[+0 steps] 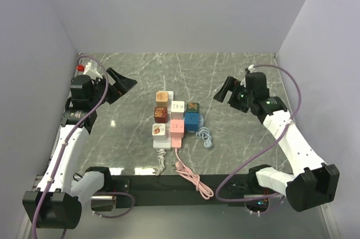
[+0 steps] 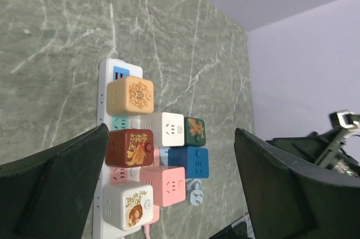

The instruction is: Pull the plug off the socket

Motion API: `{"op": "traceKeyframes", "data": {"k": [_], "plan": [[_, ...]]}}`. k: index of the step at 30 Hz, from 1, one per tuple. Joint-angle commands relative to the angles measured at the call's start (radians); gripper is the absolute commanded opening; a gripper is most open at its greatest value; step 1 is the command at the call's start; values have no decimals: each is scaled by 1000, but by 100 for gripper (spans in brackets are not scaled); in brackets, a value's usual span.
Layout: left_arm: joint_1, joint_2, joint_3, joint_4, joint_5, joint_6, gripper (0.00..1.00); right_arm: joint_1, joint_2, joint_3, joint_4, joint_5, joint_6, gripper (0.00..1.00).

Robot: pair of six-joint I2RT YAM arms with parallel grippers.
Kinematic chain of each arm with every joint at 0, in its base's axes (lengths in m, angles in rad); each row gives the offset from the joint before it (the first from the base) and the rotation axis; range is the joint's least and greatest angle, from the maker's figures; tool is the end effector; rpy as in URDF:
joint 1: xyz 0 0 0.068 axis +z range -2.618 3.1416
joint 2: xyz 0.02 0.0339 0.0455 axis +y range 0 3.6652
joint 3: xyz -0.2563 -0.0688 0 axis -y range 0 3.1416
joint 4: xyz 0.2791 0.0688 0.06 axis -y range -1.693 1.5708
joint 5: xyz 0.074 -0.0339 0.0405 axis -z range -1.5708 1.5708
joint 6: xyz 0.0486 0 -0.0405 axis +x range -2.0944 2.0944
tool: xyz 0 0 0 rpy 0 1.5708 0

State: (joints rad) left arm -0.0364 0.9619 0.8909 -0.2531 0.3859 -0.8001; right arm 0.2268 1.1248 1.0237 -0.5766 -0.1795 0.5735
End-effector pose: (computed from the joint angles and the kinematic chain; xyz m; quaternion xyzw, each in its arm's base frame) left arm 0.2680 -0.0281 0.3259 -0.1931 0.7812 -0.3750 0.4603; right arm 0.2787 0.0732 0.2999 0.1168 0.8915 0.2420 0.3646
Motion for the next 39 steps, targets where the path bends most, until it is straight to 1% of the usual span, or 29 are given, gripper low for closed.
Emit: {"op": "traceKeyframes", "data": {"k": [1,4,9,11,16,18,20,22,23,25,26,27,29,30,33,35,37,38,39], "plan": [[-3,-3,-13,34,70,16,99,31,-19,-57,89,-49,31,100],[-7,0,-26,40,87,15,99,57,-5,-131,164,-92,63,100],[-8,3,-27,28,113,27,100,82,-11,-345,358,-113,124,100],[-10,1,-32,29,117,29,99,85,12,-394,388,-136,147,99],[-16,9,-55,55,136,15,99,106,72,-421,440,-103,140,97],[-23,18,-56,54,140,19,99,106,22,-427,467,-103,150,96],[-36,27,-52,35,131,28,99,108,-17,-418,469,-71,167,95],[-43,35,-52,22,117,30,99,109,-37,-386,426,-54,154,92],[-46,38,-53,21,114,26,99,117,-28,-331,399,-45,144,91],[-53,43,-63,32,117,18,99,138,32,-251,267,0,99,89],[-59,44,-66,47,116,7,99,152,58,-169,221,23,83,89],[-65,44,-70,52,113,4,99,184,107,-131,145,58,69,89],[-74,51,-69,58,101,-4,99,210,153,-33,78,77,48,89],[-77,52,-67,58,97,-7,99,224,196,-4,19,84,43,89],[-88,51,-67,54,81,-8,99,293,268,99,-78,138,40,89],[-94,47,-69,52,74,-11,99,348,306,169,-130,201,58,89],[-95,44,-73,48,65,-13,99,408,372,237,-218,253,89,89],[-97,37,-76,48,64,-16,99,423,410,257,-262,305,100,89],[-97,35,-86,49,58,-17,99,445,429,272,-276,317,107,89]]}}
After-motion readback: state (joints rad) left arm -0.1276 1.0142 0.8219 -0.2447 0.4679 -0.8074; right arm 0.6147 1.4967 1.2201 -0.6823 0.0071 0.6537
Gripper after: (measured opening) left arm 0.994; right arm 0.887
